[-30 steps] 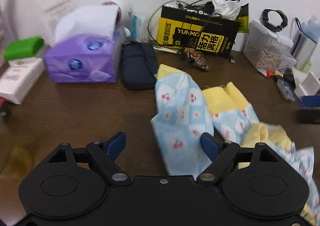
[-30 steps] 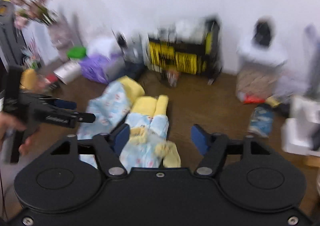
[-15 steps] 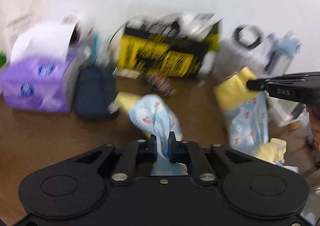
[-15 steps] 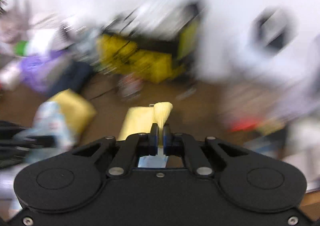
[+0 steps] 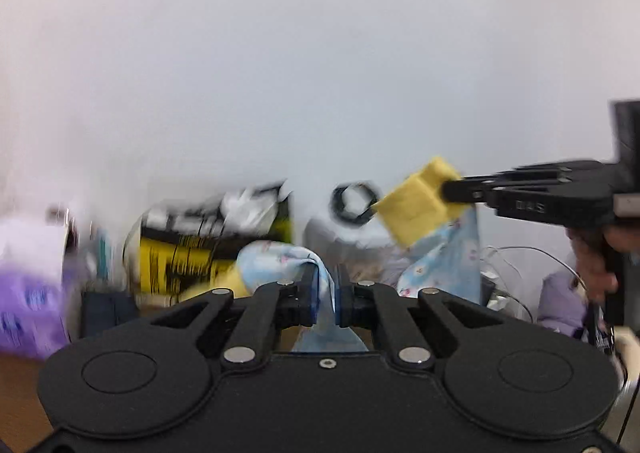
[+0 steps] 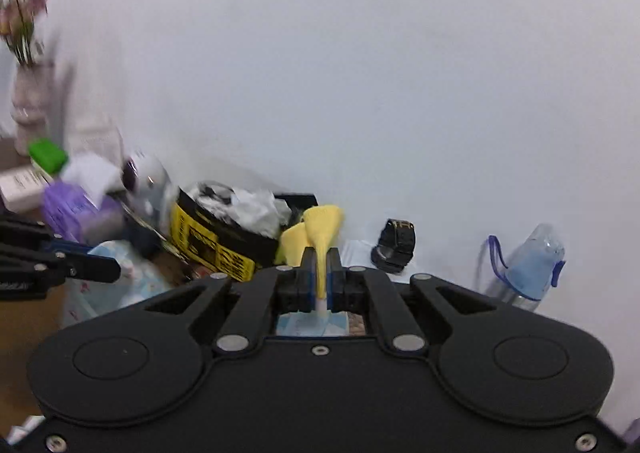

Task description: Fold clothes

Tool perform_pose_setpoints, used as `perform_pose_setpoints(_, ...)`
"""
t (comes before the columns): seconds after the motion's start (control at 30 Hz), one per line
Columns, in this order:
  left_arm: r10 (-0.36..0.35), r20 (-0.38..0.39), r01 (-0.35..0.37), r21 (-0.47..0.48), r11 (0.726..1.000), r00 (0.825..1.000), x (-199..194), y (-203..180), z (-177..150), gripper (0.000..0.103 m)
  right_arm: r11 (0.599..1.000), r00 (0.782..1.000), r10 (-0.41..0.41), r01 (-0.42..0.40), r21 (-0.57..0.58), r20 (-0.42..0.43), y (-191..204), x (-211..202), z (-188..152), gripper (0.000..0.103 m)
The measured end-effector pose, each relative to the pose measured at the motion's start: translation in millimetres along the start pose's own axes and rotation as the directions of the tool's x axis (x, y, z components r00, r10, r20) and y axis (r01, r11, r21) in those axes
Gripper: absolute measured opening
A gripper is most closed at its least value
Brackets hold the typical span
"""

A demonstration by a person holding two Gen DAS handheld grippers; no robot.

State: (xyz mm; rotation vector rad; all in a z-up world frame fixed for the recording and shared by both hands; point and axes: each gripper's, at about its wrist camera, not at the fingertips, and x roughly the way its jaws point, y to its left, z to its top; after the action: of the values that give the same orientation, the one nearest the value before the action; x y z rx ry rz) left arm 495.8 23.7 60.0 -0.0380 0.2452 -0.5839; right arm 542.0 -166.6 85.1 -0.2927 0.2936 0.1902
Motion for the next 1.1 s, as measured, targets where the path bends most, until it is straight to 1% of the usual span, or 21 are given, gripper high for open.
perform_pose_setpoints(0.17,-0.113,0.022,0.11,0.092,0.99,0.993,-68,-35,-7,0.008,0.989,0.988,0.145,-0.144,-0.024,0.051,-11,-77,-15,0.005)
perform_pose_setpoints(0.2,-0.14,0.02,0.136,0.132,0.982,0.99,-84,-45,-12,0.008,0.985,0.984,0.169,-0.167,-0.032,0.059,-12,-90,-19,0.005)
perform_pose_setpoints(0.23,-0.186,0.013,0.18,0.196,0.964,0.982,-108,-60,-21,0.008,0.979,0.977,0.203,-0.201,-0.042,0.062,-13,-109,-26,0.005)
perform_pose_setpoints(0.27,-0.219,0.003,0.211,0.244,0.947,0.976,-127,-74,-32,0.008,0.963,0.961,0.268,-0.266,-0.036,0.064,-14,-139,-40,0.005)
perform_pose_setpoints(0.33,-0.264,-0.028,0.259,0.316,0.913,0.964,-159,-99,-58,0.008,0.943,0.942,0.332,-0.33,-0.03,0.057,-14,-168,-53,0.005)
perform_pose_setpoints(0.4,-0.293,-0.072,0.298,0.37,0.88,0.953,-182,-120,-91,0.008,0.895,0.896,0.444,-0.443,-0.06,0.014,-1,-207,-92,0.005)
perform_pose_setpoints(0.47,-0.325,-0.112,0.342,0.383,0.858,0.939,-191,-132,-117,0.008,0.853,0.86,0.508,-0.511,-0.112,-0.052,16,-226,-124,0.005)
perform_pose_setpoints(0.5,-0.328,-0.117,0.347,0.374,0.86,0.937,-194,-135,-125,0.008,0.846,0.855,0.515,-0.519,-0.123,-0.064,20,-229,-130,0.005)
perform_pose_setpoints(0.53,-0.322,-0.126,0.346,0.363,0.865,0.938,-196,-139,-136,0.008,0.815,0.832,0.549,-0.554,-0.169,-0.081,33,-238,-150,0.005)
perform_pose_setpoints(0.57,-0.31,-0.134,0.337,0.369,0.866,0.941,-195,-141,-143,0.008,0.797,0.82,0.564,-0.571,-0.197,-0.094,43,-243,-163,0.005)
perform_pose_setpoints(0.63,-0.287,-0.146,0.321,0.379,0.868,0.947,-193,-144,-155,0.008,0.776,0.809,0.578,-0.586,-0.233,-0.11,59,-251,-182,0.006)
perform_pose_setpoints(0.7,-0.266,-0.137,0.298,0.37,0.88,0.954,-191,-143,-155,0.008,0.783,0.817,0.565,-0.574,-0.24,-0.113,69,-253,-190,0.006)
perform_pose_setpoints(0.73,-0.249,-0.108,0.271,0.344,0.899,0.962,-187,-137,-148,0.008,0.793,0.827,0.551,-0.561,-0.236,-0.113,73,-252,-192,0.006)
perform_pose_setpoints(0.8,-0.19,-0.013,0.185,0.294,0.938,0.982,-174,-121,-124,0.008,0.855,0.877,0.474,-0.48,-0.198,-0.08,70,-242,-180,0.006)
perform_pose_setpoints(0.83,-0.141,0.036,0.128,0.25,0.96,0.989,-164,-111,-108,0.008,0.884,0.901,0.429,-0.433,-0.176,-0.063,67,-236,-173,0.006)
perform_pose_setpoints(0.87,-0.093,0.071,0.076,0.205,0.976,0.993,-155,-102,-94,0.008,0.92,0.931,0.363,-0.365,-0.145,-0.039,63,-228,-163,0.006)
perform_pose_setpoints(0.9,-0.048,0.094,0.031,0.166,0.986,0.994,-147,-92,-84,0.008,0.94,0.947,0.322,-0.322,-0.113,-0.018,58,-219,-151,0.006)
perform_pose_setpoints(0.93,0.024,0.121,-0.037,0.107,0.994,0.992,-132,-77,-68,0.008,0.954,0.957,0.29,-0.289,-0.083,0.002,54,-211,-139,0.006)
perform_pose_setpoints(0.97,0.064,0.131,-0.074,0.075,0.994,0.989,-122,-68,-59,0.008,0.965,0.966,0.257,-0.256,-0.052,0.02,49,-203,-127,0.006)
perform_pose_setpoints(1.07,0.127,0.138,-0.132,0.027,0.991,0.982,-100,-48,-42,0.008,0.964,0.965,0.26,-0.258,-0.069,0.021,64,-191,-112,0.006)
perform_pose_setpoints(1.1,0.124,0.12,-0.127,0.017,0.992,0.985,-98,-46,-42,0.008,0.961,0.964,0.266,-0.263,-0.085,0.02,73,-186,-108,0.006)
